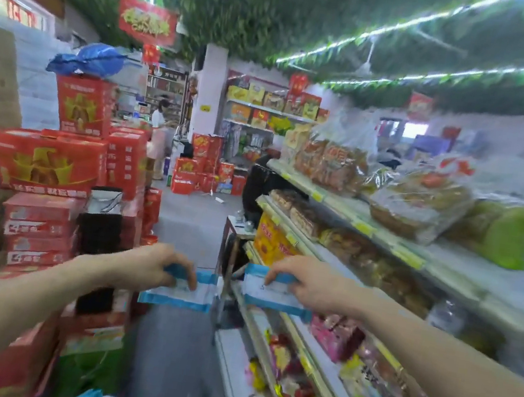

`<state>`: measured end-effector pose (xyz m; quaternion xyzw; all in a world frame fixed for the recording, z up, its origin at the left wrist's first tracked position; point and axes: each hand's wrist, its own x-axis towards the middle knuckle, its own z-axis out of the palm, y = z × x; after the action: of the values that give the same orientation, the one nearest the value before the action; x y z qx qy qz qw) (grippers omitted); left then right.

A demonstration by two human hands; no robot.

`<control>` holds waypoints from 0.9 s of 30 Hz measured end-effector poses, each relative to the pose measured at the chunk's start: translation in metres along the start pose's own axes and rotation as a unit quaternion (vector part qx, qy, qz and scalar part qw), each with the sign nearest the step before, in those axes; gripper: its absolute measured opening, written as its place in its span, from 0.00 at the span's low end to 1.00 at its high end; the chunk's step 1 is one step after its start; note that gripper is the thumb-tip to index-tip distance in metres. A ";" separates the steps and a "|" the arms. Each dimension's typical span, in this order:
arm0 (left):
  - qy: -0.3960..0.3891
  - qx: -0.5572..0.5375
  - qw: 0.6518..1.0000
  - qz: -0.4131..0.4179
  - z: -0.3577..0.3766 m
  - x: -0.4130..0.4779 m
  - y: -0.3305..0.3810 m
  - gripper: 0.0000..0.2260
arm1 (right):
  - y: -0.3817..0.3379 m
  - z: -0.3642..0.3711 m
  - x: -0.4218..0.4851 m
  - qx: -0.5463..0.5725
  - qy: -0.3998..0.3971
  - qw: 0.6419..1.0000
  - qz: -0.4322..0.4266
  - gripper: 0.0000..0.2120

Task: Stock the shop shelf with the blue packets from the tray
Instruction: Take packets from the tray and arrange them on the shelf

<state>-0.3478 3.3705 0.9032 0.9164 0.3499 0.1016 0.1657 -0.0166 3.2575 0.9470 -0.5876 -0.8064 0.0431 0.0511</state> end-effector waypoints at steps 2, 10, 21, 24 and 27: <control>0.003 0.022 0.999 0.036 -0.013 0.047 0.038 0.20 | 0.042 -0.041 -0.030 -0.015 0.016 0.999 0.033 0.26; 0.030 0.000 0.989 0.145 -0.020 0.178 0.206 0.20 | 0.201 -0.173 -0.187 -0.022 0.116 0.980 0.158 0.22; 0.013 -0.102 0.974 0.200 0.009 0.281 0.354 0.17 | 0.371 -0.191 -0.332 -0.058 0.102 0.945 0.304 0.21; 0.007 -0.099 0.973 0.208 0.013 0.297 0.382 0.17 | 0.394 -0.182 -0.343 -0.078 0.091 0.940 0.320 0.22; 0.002 -0.114 0.969 0.219 0.015 0.315 0.405 0.18 | 0.399 -0.177 -0.349 -0.088 0.091 0.937 0.324 0.19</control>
<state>0.1336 3.2960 1.0629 0.9456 0.1269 0.1766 0.2418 0.4896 3.0495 1.0599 -0.8207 -0.5646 -0.0677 0.0554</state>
